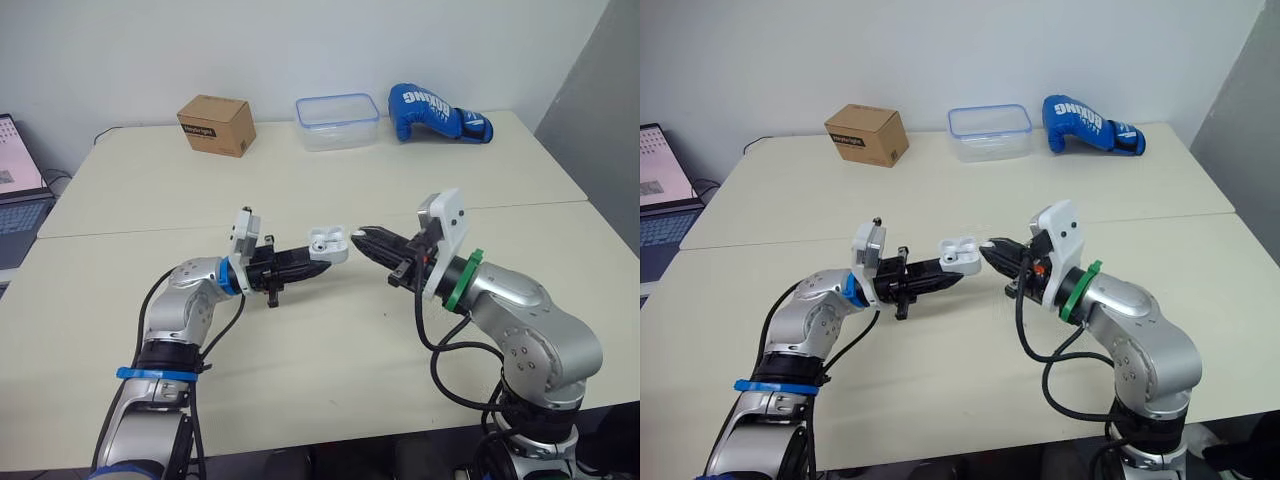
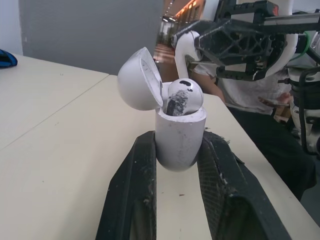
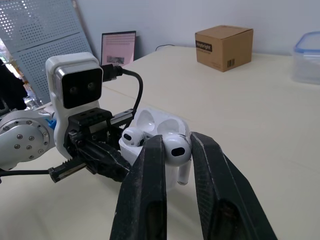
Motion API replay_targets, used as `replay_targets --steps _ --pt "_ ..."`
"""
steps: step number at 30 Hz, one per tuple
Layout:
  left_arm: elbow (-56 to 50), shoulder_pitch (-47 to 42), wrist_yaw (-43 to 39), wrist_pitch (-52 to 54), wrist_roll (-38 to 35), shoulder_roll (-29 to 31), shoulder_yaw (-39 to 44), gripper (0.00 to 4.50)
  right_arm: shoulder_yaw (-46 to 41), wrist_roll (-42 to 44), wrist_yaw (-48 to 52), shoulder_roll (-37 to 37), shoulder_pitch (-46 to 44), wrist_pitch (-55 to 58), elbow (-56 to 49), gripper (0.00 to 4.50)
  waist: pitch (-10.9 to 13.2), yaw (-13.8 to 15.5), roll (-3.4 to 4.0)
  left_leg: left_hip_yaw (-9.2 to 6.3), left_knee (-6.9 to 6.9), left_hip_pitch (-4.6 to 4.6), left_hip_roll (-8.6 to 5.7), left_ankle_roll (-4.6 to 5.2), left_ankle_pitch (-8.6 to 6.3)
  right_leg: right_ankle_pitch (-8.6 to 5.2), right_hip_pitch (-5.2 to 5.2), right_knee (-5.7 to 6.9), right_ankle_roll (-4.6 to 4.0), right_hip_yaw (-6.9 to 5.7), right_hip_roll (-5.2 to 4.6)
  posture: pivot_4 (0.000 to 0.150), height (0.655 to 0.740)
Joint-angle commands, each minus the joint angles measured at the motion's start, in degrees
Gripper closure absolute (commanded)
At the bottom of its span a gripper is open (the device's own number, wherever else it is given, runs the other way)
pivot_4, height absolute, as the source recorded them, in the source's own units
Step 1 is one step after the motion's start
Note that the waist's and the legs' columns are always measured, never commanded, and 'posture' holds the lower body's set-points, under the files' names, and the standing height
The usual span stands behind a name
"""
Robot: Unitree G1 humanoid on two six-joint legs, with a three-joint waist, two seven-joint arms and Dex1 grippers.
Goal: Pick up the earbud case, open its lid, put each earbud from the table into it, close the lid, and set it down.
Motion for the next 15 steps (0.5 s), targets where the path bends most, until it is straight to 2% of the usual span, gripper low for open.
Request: replay_targets --steps 1,15 --pt "-0.20 -1.69 -0.87 -0.45 0.09 -0.34 -0.29 3.69 1.17 2.34 -2.43 -0.76 -1.68 -1.06 -2.90 4.13 0.00 -0.01 0.00 -0.01 0.00 0.00 0.00 0.00 0.00 0.00 0.00 0.00 0.00 -0.01 0.00 0.150 0.7307" --pt "-2.20 -1.55 -1.01 0.41 -0.26 -0.99 -1.05 3.69 4.81 6.75 -5.87 -3.73 -3.46 -4.72 2.79 4.13 0.00 -0.02 0.00 0.00 0.00 0.00 0.01 0.00 0.00 0.00 0.01 -0.01 0.00 -0.01 0.01 0.150 0.7307"
